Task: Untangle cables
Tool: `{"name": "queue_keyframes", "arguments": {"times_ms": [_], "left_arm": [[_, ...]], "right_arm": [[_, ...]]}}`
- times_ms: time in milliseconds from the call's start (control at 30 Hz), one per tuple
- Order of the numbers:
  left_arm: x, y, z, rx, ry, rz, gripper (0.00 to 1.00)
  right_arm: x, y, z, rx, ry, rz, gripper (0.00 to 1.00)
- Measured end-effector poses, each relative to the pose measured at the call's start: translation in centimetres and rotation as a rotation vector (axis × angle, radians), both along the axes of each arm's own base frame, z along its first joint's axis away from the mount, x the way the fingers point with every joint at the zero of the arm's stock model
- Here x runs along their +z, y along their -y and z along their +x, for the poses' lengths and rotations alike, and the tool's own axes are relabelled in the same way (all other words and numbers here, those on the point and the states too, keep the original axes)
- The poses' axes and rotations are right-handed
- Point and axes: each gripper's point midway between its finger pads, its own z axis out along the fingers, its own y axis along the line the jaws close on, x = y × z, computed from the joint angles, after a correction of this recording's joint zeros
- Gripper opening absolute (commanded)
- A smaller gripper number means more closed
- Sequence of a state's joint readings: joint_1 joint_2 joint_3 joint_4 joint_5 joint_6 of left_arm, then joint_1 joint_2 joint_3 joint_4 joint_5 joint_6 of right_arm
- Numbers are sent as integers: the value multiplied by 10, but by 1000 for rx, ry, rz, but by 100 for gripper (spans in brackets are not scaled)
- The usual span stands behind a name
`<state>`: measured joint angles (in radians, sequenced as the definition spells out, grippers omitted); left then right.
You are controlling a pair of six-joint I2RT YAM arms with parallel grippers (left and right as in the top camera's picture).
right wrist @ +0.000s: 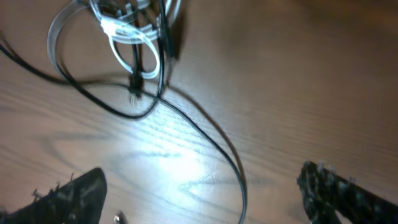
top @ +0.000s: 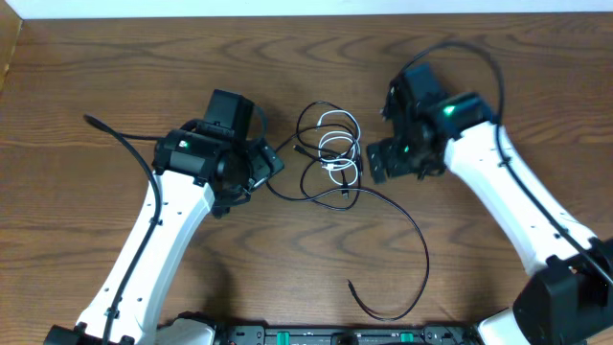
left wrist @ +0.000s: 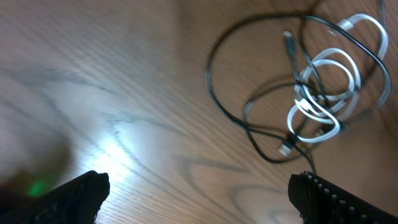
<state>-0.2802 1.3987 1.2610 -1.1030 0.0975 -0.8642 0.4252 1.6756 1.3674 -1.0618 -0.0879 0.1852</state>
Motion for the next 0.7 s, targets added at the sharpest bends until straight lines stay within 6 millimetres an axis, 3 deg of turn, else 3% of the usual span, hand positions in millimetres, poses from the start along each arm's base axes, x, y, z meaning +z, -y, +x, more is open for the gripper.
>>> {"name": "queue_keyframes", "arguments": {"times_ms": [133,300,333,400,500,700], "left_arm": [[-1,-19,1,64,-14,21,98],[-2,-30,-3,94,-34,37,98],[-3,-30,-4,94,-39,38,98],[-3,-30,-5,93,-43,39,98],[-3,-30,-5,94,-45,40,98],[-3,-30,-5,94,-45,39,98]], "right_arm": [[-41,-4,-8,28,0,10,92],[-73,-12,-15,57,25,37,88],[-78,-13,-17,63,30,41,81],[-86,-14,-20,71,35,46,50],[-98,-14,-23,74,48,53,60],[-112,-11,-30,67,47,55,64]]}}
